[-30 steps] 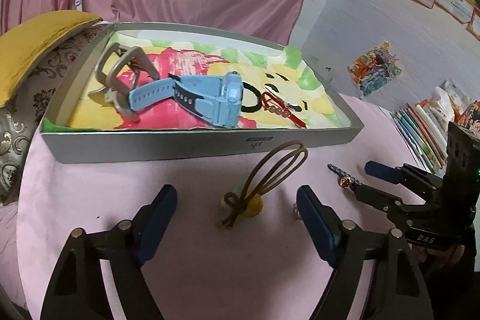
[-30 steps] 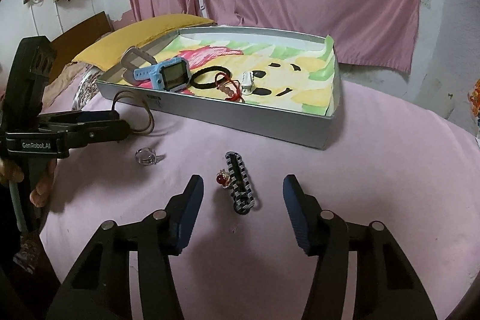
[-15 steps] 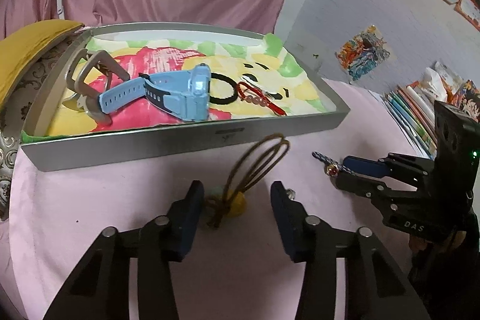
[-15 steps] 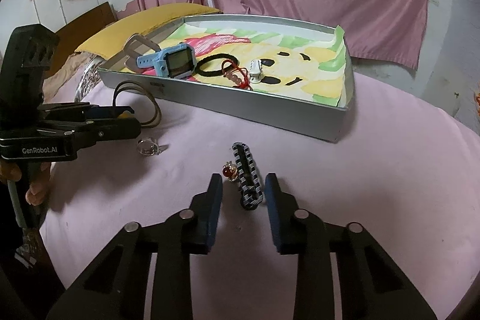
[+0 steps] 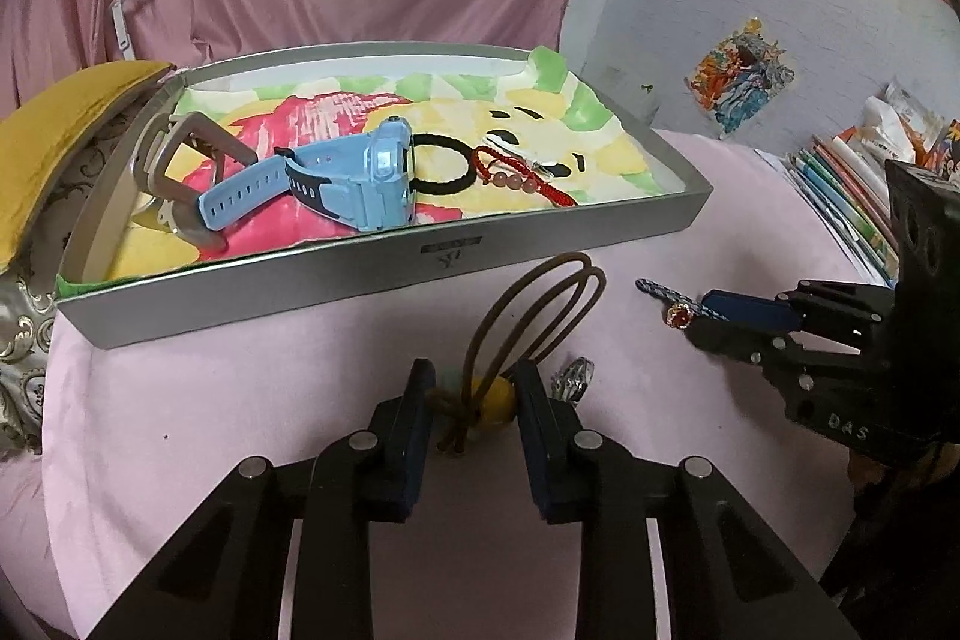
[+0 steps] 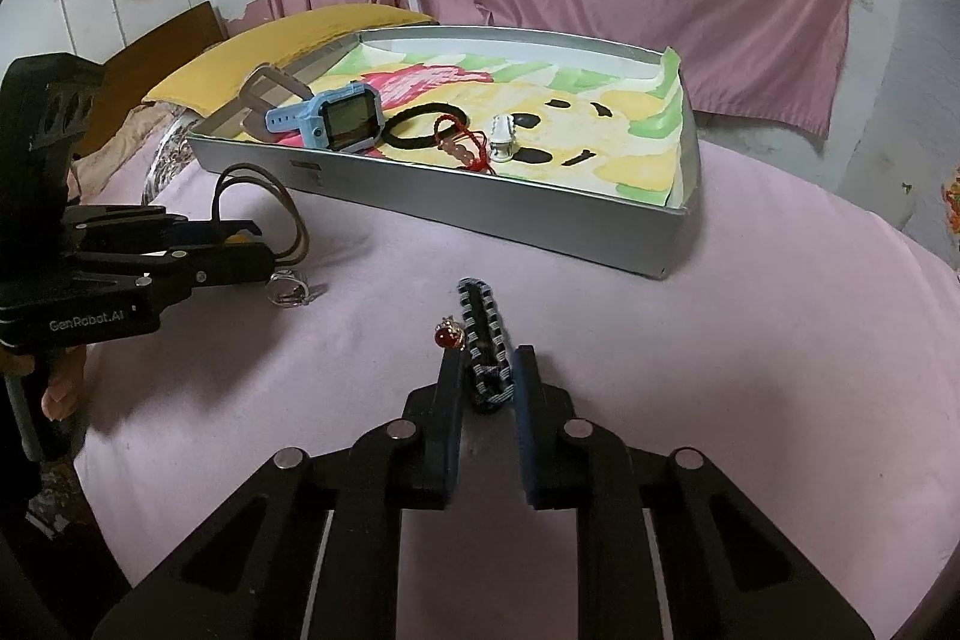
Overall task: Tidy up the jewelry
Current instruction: 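Carry the hair tie and bracelet into the tray and open both grippers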
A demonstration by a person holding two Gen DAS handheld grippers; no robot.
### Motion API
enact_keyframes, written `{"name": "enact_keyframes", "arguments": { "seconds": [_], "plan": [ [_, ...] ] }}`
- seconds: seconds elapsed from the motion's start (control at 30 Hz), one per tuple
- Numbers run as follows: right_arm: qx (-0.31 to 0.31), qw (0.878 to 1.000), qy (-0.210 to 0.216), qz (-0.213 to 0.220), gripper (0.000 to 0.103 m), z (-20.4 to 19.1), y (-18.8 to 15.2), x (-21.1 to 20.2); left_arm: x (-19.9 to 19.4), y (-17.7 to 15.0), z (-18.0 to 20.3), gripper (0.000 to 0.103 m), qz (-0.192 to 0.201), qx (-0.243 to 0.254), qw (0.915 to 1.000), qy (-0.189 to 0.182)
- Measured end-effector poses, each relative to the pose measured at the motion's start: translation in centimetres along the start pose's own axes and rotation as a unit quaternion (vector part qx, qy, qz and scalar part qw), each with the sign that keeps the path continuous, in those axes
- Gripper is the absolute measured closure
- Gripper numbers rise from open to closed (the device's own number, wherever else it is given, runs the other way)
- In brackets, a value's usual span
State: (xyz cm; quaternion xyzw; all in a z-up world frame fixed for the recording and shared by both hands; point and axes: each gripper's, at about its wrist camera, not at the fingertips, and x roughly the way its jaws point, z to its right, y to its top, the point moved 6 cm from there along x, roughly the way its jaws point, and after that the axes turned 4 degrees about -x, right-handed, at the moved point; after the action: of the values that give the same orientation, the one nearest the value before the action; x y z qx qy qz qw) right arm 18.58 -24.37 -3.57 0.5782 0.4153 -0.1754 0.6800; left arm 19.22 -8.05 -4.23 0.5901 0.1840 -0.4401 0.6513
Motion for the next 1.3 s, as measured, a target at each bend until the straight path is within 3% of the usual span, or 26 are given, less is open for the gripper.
{"name": "enact_keyframes", "arguments": {
  "seconds": [0.37, 0.73, 0.83, 1.0, 1.13, 1.3],
  "plan": [
    [0.019, 0.999, -0.004, 0.028, 0.089, -0.1, -0.6, -1.5, -1.3, -0.7, 0.2, 0.078, 0.017, -0.033, 0.9993, -0.006],
    [0.011, 0.994, -0.036, 0.101, 0.09, -0.8, 0.7, -4.7, -3.4, 0.8, 0.8, 0.078, 0.079, -0.054, 0.9954, -0.01],
    [0.017, 0.989, -0.042, 0.139, 0.09, -1.0, 1.7, -5.8, -3.9, 1.5, 0.8, 0.078, 0.103, -0.059, 0.9929, -0.005],
    [0.016, 0.973, -0.056, 0.223, 0.09, -1.7, 4.0, -8.3, -5.5, 3.6, 0.9, 0.078, 0.172, -0.064, 0.9829, 0.015],
    [0.012, 0.959, -0.066, 0.274, 0.09, -2.2, 5.9, -9.3, -7.1, 5.4, 1.0, 0.078, 0.232, -0.06, 0.9706, 0.02],
    [0.006, 0.943, -0.083, 0.322, 0.09, -2.2, 7.9, -9.7, -7.5, 7.6, 0.9, 0.078, 0.28, -0.044, 0.9579, 0.044]
  ]
}}
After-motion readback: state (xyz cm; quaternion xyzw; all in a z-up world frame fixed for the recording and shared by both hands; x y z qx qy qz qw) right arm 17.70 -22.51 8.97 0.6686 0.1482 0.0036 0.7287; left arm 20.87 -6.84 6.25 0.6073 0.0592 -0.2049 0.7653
